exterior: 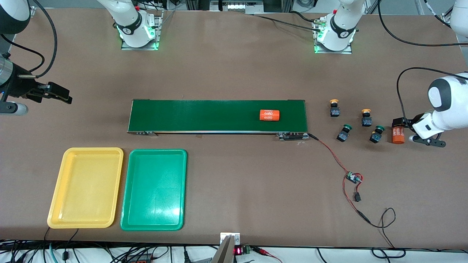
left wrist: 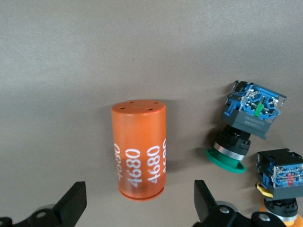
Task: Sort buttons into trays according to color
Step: 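Move the left gripper back and grasp the second orange battery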
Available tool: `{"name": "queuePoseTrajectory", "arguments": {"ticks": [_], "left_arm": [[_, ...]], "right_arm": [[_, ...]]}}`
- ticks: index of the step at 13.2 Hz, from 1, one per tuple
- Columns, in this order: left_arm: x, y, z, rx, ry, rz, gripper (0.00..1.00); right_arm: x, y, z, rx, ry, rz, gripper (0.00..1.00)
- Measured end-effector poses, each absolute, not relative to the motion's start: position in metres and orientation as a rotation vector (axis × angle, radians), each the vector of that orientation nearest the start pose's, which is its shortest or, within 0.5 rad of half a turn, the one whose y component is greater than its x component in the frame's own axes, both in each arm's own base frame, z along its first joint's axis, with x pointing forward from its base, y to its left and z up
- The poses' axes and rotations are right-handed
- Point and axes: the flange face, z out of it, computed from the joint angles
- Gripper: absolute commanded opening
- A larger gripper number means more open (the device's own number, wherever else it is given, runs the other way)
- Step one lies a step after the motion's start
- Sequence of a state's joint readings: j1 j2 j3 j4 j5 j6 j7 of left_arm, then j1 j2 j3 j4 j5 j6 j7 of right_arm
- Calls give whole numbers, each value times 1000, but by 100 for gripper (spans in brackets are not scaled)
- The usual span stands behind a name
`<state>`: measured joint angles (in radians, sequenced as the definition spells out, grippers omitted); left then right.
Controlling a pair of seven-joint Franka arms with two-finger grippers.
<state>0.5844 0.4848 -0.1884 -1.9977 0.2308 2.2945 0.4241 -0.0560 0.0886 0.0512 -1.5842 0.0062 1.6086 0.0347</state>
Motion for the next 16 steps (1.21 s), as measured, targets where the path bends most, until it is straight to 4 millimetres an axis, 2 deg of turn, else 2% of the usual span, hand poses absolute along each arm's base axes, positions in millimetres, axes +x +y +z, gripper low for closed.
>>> {"name": "queuePoseTrajectory", "arguments": {"ticks": [2,3,5,6,7,8,9,11,13,14,16], "left_arm": [[542,232,197,-3123,283,273,100],[543,232,193,-3124,284,262,97],[543,231,188,-3127,286,251,81],[544,231,187,-3127,286,246,64],[545,232,187,-3125,286,234,33],[545,232,188,-3124,287,226,11],[546,232,188,-3123,287,222,1],[548,233,191,-3120,288,211,0],[554,231,204,-3109,309,181,0],[560,225,217,-3095,389,161,0],[576,198,260,-3018,711,111,0]], "right_arm": [[581,-3,571,-3130,63,101,100],[581,-3,571,-3130,63,101,100],[581,-3,571,-3130,63,101,100],[581,-3,571,-3130,63,101,100],[581,-3,571,-3130,63,101,100],[581,-3,571,-3130,62,101,100],[581,-3,571,-3130,62,101,100],[581,-3,571,-3130,62,102,100],[581,-3,570,-3129,62,105,100],[581,-3,569,-3129,62,107,100],[581,-3,569,-3129,62,108,100]]}}
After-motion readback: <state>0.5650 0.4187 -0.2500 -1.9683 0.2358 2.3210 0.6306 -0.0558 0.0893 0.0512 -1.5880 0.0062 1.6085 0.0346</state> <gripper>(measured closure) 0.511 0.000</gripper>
